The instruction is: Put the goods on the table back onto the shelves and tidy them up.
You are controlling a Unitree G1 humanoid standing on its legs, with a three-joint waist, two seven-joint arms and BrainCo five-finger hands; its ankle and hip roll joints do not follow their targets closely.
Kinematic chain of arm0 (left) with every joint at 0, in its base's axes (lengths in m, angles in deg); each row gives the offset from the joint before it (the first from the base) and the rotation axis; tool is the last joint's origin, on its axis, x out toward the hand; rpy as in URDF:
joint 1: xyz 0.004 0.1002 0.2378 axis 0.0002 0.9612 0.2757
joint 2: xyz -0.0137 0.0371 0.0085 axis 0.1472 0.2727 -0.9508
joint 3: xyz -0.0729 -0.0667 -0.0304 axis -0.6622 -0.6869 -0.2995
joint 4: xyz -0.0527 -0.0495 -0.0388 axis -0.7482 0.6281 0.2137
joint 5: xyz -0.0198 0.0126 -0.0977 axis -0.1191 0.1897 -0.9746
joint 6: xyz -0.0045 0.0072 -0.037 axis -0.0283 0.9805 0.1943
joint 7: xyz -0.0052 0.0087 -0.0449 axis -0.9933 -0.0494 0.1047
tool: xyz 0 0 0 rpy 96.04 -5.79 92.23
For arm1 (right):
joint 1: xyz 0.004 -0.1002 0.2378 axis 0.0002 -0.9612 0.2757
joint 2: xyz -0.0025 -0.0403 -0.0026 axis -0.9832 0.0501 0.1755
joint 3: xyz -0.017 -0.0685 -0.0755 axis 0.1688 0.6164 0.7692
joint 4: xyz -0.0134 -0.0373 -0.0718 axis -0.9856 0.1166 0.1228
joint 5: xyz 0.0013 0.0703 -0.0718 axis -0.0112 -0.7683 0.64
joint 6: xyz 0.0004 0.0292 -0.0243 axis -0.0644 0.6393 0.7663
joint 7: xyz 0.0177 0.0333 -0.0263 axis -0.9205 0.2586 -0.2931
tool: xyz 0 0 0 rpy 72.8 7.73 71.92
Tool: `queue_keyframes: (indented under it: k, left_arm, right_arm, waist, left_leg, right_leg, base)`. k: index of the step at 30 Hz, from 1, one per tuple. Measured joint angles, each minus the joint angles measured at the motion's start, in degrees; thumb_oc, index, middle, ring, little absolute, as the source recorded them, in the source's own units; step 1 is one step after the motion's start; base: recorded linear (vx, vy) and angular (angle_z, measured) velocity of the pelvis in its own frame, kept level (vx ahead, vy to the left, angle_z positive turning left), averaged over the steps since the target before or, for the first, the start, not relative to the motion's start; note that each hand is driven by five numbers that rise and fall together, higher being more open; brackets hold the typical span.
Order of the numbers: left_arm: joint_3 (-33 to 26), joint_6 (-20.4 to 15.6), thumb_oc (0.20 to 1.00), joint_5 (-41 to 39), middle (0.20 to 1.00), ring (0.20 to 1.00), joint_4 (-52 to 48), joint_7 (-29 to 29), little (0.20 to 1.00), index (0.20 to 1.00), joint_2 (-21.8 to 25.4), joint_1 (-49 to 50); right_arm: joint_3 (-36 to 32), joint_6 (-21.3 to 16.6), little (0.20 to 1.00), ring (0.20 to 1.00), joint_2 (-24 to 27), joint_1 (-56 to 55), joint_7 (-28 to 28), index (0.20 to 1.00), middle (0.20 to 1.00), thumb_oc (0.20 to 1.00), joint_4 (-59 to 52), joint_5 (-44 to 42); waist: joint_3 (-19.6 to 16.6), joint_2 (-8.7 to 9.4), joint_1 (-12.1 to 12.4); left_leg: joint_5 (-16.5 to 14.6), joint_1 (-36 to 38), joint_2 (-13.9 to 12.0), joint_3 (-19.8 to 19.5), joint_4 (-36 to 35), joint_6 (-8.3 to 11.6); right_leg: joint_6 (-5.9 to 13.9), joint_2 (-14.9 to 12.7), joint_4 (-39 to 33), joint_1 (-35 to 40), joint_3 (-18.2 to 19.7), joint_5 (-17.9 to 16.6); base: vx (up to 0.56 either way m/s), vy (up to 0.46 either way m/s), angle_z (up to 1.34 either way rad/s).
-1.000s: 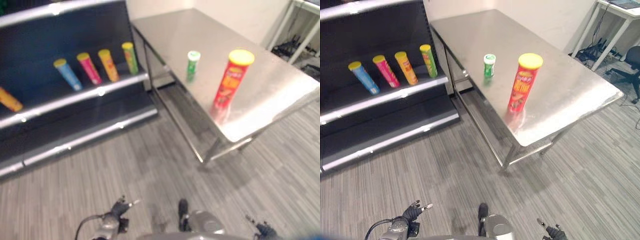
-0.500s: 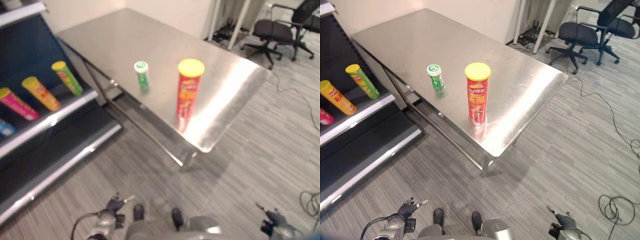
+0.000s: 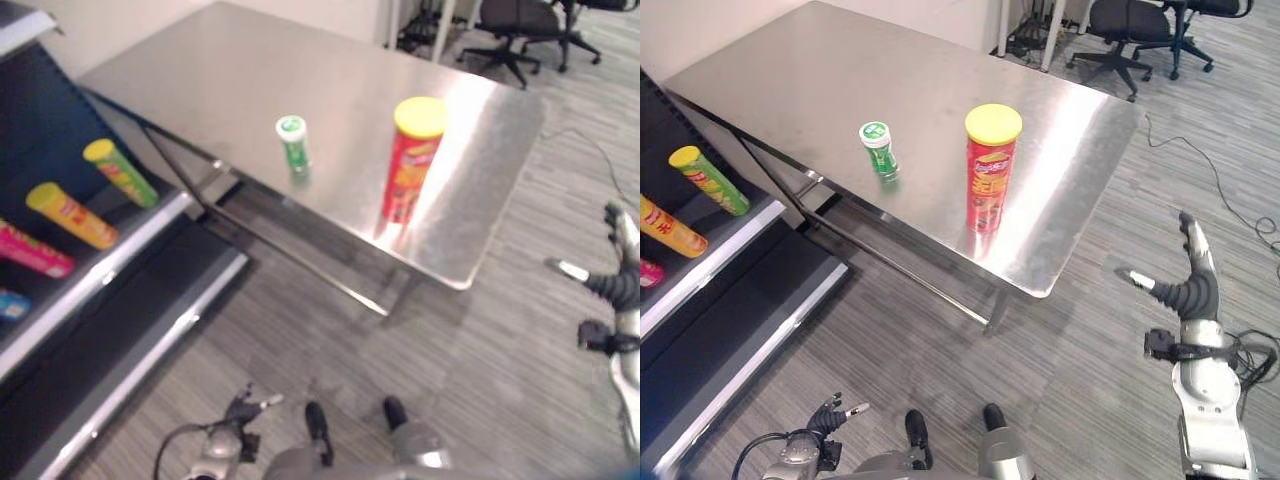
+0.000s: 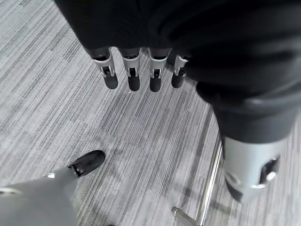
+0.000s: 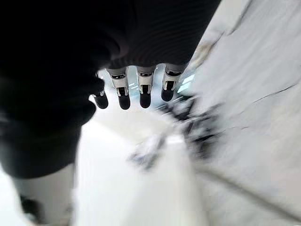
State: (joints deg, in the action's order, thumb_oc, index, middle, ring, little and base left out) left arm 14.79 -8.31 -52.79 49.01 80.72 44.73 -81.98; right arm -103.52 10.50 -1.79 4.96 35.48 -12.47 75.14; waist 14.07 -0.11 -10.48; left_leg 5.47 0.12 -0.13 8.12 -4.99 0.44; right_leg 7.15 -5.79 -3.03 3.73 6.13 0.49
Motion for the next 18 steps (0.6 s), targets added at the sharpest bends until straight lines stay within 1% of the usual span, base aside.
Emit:
queue_keyframes:
  k: [2, 3, 4, 5, 6, 7, 9, 10, 13, 15, 18]
  left_arm:
    - [0.05, -0.05, 1.0, -0.01, 1.0, 1.0, 0.01, 0.23, 1.0, 1.0, -0.18, 0.0]
    - [-0.02, -0.08, 1.0, -0.02, 1.0, 1.0, 0.03, 0.29, 1.0, 1.0, -0.24, 0.15]
    - [-0.02, -0.11, 1.0, -0.04, 1.0, 1.0, 0.04, 0.3, 1.0, 1.0, -0.23, 0.38]
    - [-0.01, -0.1, 1.0, -0.05, 1.0, 1.0, 0.07, 0.36, 1.0, 1.0, -0.27, 0.78]
    - [-0.03, -0.1, 1.0, -0.04, 1.0, 1.0, 0.22, 0.45, 1.0, 1.0, -0.32, 1.63]
    - [0.02, -0.01, 1.0, -0.05, 1.0, 1.0, 0.56, 0.55, 1.0, 1.0, -0.42, 1.76]
    - [0.0, 0.02, 1.0, -0.05, 1.0, 1.0, 0.62, 0.62, 1.0, 1.0, -0.23, 2.37]
    - [-0.04, 0.04, 1.0, -0.07, 1.0, 1.0, 0.64, 0.63, 1.0, 1.0, -0.2, 2.64]
    - [-0.05, 0.02, 1.0, -0.26, 1.0, 1.0, 0.37, 0.73, 1.0, 1.0, -0.25, 2.46]
    - [-0.11, 0.0, 1.0, -0.61, 1.0, 1.0, 0.3, 0.74, 1.0, 1.0, -0.21, 2.81]
    - [-0.38, -0.02, 1.0, -0.63, 1.0, 1.0, 0.33, 0.74, 1.0, 1.0, -0.23, 3.11]
  right_arm:
    - [0.1, -0.05, 1.0, 1.0, 3.81, 3.12, -0.24, 1.0, 1.0, 1.0, -0.24, -0.91]
    - [-0.08, -0.17, 1.0, 1.0, 5.53, 4.3, -0.35, 1.0, 1.0, 1.0, -0.15, -1.12]
    - [0.05, -0.2, 1.0, 1.0, 6.3, 4.82, -0.73, 1.0, 1.0, 1.0, 0.1, -1.44]
    - [1.06, -0.13, 1.0, 1.0, 7.08, 6.29, -1.31, 1.0, 1.0, 1.0, 1.21, -1.49]
    - [2.51, -0.05, 1.0, 1.0, 7.77, 7.69, -1.61, 1.0, 1.0, 1.0, 2.21, -1.46]
    - [4.39, 0.03, 1.0, 1.0, 8.84, 8.98, -1.84, 1.0, 1.0, 1.0, 3.12, -1.46]
    - [6.58, 0.01, 1.0, 1.0, 9.12, 10.59, -2.52, 1.0, 1.0, 1.0, 3.71, -1.94]
    - [8.11, 0.0, 1.0, 1.0, 9.06, 11.71, -2.72, 1.0, 1.0, 1.0, 4.42, -2.08]
    - [9.2, 0.22, 1.0, 1.0, 9.16, 12.52, -3.8, 1.0, 1.0, 1.0, 5.19, -2.75]
    - [9.77, 0.29, 1.0, 1.0, 9.19, 13.84, -4.24, 1.0, 1.0, 1.0, 6.65, -4.63]
    - [12.37, 0.36, 1.0, 1.0, 10.24, 15.81, -4.87, 1.0, 1.0, 1.0, 6.72, -6.56]
  waist:
    - [-0.03, -0.03, 0.57]
    - [-0.16, 0.07, 1.52]
    - [-0.35, 0.36, 1.84]
    - [-0.52, 0.65, 2.94]
    - [-0.6, 0.76, 3.52]
    - [-0.79, 1.06, 3.25]
    - [-1.1, 1.64, 3.87]
    - [-1.31, 1.88, 4.7]
    - [-1.49, 2.26, 6.06]
    - [-1.53, 2.33, 6.6]
    - [-1.7, 2.58, 6.67]
  left_leg:
    - [0.12, 0.0, -0.02, -0.64, 0.01, -0.1]
    - [0.17, 0.06, -0.12, -1.28, 0.01, -0.04]
    - [0.22, 0.04, -0.22, -1.57, 0.01, 0.04]
    - [0.26, 0.07, -0.34, -1.72, 0.03, 0.08]
    - [0.27, 0.07, -0.32, -2.08, 0.04, 0.09]
    - [0.27, 0.08, -0.26, -2.48, 0.07, 0.09]
    - [0.58, 0.08, -0.11, -3.31, 0.07, 0.04]
    - [0.62, 0.11, -0.13, -3.74, 0.1, 0.09]
    - [0.82, 0.1, -0.06, -4.9, 0.08, 0.36]
    - [0.88, 0.04, 0.08, -5.63, 0.09, 0.42]
    - [0.94, 0.08, 0.14, -6.13, 0.07, 0.53]
  right_leg:
    - [-0.04, 0.07, -0.39, 0.58, -0.99, -0.27]
    - [-0.04, 0.17, -0.75, 1.12, -1.73, -0.27]
    - [-0.05, 0.28, -0.95, 1.02, -2.17, -0.25]
    - [-0.06, 0.43, -1.05, 1.42, -2.26, -0.25]
    - [-0.06, 0.44, -1.24, 1.83, -2.58, -0.25]
    - [-0.06, 0.39, -1.44, 2.05, -3.05, -0.25]
    - [-0.07, 0.31, -1.99, 2.77, -4.13, -0.26]
    - [-0.09, 0.36, -2.0, 3.03, -4.61, -0.22]
    - [-0.28, 0.41, -2.0, 3.64, -5.85, -0.02]
    - [-0.31, 0.39, -2.01, 3.93, -6.59, 0.02]
    - [-0.33, 0.4, -2.01, 4.18, -7.04, 0.03]
  base:
    - [0.0, -0.018, 0.25]
    - [0.0, -0.03, 0.25]
    - [0.02, -0.044, 0.2]
    - [0.01, -0.037, 0.14]
    - [0.03, -0.059, 0.13]
    - [0.01, -0.034, 0.19]
    - [0.02, -0.05, 0.24]
    - [0.03, -0.068, 0.24]
    - [0.02, -0.062, 0.23]
    - [0.02, -0.055, 0.15]
    - [0.02, -0.038, 0.1]
